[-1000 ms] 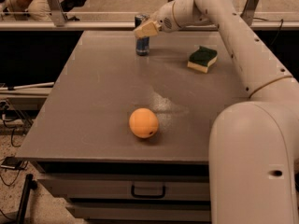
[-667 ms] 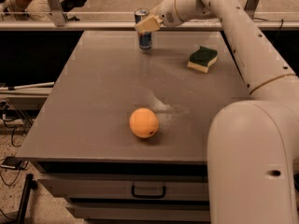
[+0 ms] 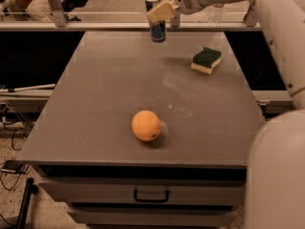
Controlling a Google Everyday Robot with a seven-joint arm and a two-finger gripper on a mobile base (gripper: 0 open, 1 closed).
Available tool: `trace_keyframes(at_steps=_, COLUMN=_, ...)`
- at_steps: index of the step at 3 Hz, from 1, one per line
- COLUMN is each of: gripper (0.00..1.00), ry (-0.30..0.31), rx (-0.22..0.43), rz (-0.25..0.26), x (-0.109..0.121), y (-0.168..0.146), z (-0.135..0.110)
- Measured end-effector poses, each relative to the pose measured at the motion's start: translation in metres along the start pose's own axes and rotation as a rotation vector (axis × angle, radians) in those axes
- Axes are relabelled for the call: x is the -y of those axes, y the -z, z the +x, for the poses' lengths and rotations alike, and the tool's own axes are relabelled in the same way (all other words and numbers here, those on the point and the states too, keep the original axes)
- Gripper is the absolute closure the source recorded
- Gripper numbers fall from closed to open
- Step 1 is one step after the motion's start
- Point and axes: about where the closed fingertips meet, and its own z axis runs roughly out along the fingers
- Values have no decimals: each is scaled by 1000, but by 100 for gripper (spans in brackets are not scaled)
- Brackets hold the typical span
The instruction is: Move redbull can near orange
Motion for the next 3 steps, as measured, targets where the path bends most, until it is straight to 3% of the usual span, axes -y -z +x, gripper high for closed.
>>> trace_keyframes(at_steps=1, gripper=100, ry=-47, rx=-89, rz=-28, x=-61, y=39, z=8)
trace_keyframes(at_steps=2, gripper=100, ry=-44, rx=-82, rz=-23, x=-58, y=41, z=5)
trace_keyframes(at_steps=3, gripper=100, ry=-58, rx=-61, rz=-87, x=-72, y=46, z=8)
